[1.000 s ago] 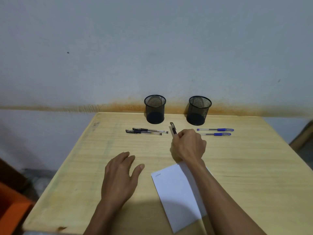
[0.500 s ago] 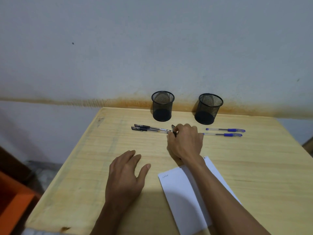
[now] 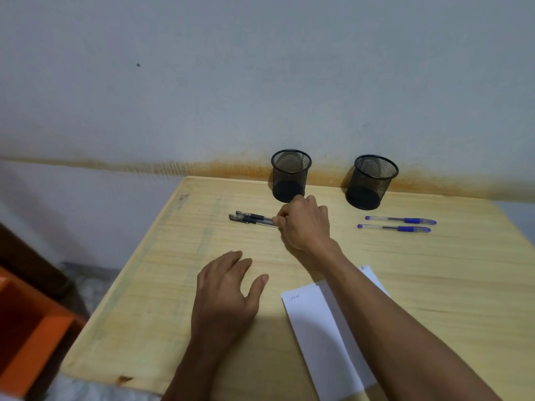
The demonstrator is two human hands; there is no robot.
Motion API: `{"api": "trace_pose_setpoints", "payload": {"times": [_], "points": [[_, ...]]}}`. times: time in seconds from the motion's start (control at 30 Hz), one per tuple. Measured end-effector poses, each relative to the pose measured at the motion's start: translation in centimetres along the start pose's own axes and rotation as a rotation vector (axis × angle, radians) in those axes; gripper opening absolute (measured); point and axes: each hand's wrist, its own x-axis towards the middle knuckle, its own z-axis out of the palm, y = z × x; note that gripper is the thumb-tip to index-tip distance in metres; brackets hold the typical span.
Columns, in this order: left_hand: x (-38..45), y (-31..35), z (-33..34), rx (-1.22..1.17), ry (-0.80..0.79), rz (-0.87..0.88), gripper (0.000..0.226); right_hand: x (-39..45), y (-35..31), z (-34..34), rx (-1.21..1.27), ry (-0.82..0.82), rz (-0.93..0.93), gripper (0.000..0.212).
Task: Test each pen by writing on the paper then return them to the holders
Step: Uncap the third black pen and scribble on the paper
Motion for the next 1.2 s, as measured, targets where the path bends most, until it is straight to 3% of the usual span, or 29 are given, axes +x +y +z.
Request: {"api": "trace_pose_setpoints", "payload": {"times": [0.27,0.5,0.6,0.7,0.83,0.9,1.0,1.2], "points": [[0.0,0.7,-0.9,0.031,-0.046,-0.021,0.051,-1.9,-1.4,-0.8,-0.038,0.113,-0.107,0.019],[-0.2,1.2,-1.5,-0.022,-0.047,-0.043,0.049,-4.7,0.9,-7.4,0.57,0.228,-0.006,0.014],[-0.3,2.7,-2.6,-0.189,0.103,-0.083,0.045,-8.6,2.9,-9.6,0.613,0.193,-0.015,0.011],[-0.7,5.4,-4.2,-0.268,0.222,0.027,0.045,-12.0,4.4,-10.4,0.545,0.108,-0.032,0.008],[-1.2,7.9,-4.5,-0.151,0.194,0.257,0.037,-15.1,5.2,-11.3,0.647,0.04,-0.005,0.006],[-1.3,8.7,-4.3,-0.151,0.208,0.27,0.027,-16.0,5.3,-11.9,0.86,0.088,0.057,0.007],[-1.3,9.7,-4.2,-0.211,0.184,0.262,0.021,-17.0,5.5,-12.1,1.203,0.145,0.162,0.027],[-1.1,11.7,-4.4,-0.216,0.16,0.36,0.027,-17.9,4.3,-10.4,1.196,0.126,0.17,0.01]]}}
